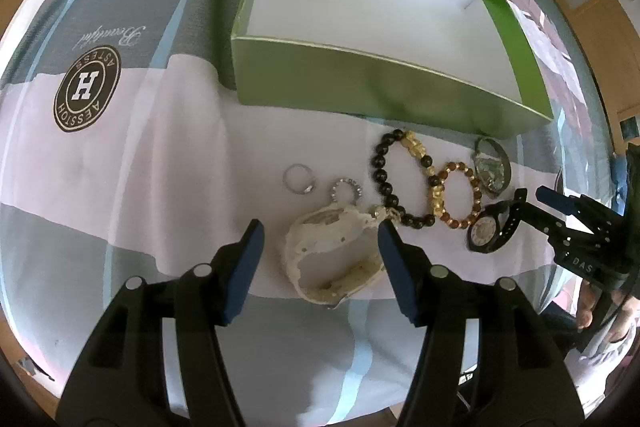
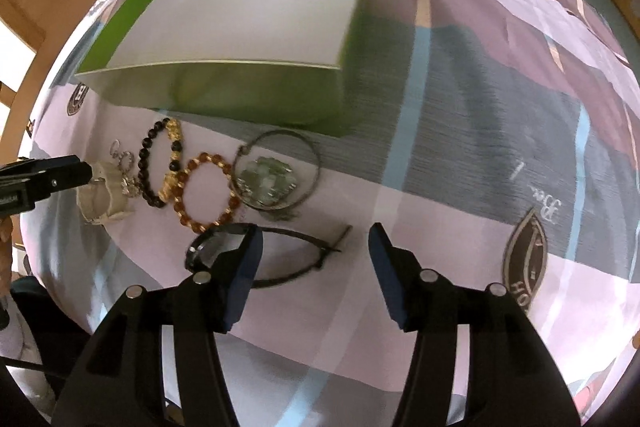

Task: Organize jewelry
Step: 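Lower the right tool to the black-strap watch while the left tool approaches the white watch, then close the right tool on the black-strap watch while the left tool grasps the white watch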

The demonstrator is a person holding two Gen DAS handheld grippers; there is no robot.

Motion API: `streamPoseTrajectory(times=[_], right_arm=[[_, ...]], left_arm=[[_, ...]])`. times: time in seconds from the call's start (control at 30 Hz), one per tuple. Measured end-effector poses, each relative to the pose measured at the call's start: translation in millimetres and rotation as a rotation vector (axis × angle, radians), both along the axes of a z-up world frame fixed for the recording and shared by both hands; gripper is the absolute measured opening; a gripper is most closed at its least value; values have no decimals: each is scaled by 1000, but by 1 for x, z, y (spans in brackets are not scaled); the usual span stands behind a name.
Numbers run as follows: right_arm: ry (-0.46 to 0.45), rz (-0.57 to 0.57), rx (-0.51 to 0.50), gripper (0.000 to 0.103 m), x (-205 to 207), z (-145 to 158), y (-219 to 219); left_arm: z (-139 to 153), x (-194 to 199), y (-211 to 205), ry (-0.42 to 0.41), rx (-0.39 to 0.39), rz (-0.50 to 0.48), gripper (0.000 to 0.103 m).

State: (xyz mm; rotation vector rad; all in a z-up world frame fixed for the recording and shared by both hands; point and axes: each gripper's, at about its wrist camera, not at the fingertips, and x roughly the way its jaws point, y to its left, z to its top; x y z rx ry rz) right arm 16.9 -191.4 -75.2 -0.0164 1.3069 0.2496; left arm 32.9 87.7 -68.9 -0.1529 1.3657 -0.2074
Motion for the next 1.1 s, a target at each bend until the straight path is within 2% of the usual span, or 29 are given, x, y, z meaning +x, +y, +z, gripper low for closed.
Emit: streamPoseTrajectory(times=[0.1,0.17,0.2,0.23,0.27,0.33,0.43,0.57,0.7,0.77,0.87,1.03,1.1], right_arm=[[30,2,-28,56,1,-7,-5],[52,2,-62,55,1,-17,-2],[53,-2,-72,49,2,-21,0],[52,-5,-71,31,3,-23,0],[50,-3,-65,20,2,-24,3],[6,5,-65,18,0,-17,7],[-40,0,-37,17,1,-7,7],[-114,20,-70,17,5,8,19],[-136,31,-110,18,2,11,28],[-148,38,-125,21,-1,12,31],[-162,44,-130,33,0,11,31],[-159,43,-138,35,1,8,25],[-160,44,-142,35,0,8,25]], left_arm=[[-4,3,-7,12,33,-15,58],[-11,2,-11,26,57,-21,48],[-13,2,-13,27,57,-25,38],[-14,1,-15,20,72,-27,36],[-14,0,-16,7,83,-28,36],[-10,-2,-20,-27,90,-43,35],[-3,-4,-24,-65,63,-67,27],[1,-4,-26,-89,69,-81,27],[-1,-4,-28,-91,90,-89,32],[-4,-3,-36,-84,98,-92,36],[-9,-5,-36,-76,111,-96,44],[-16,-3,-42,-60,132,-105,45],[-19,-2,-44,-55,141,-109,48]])
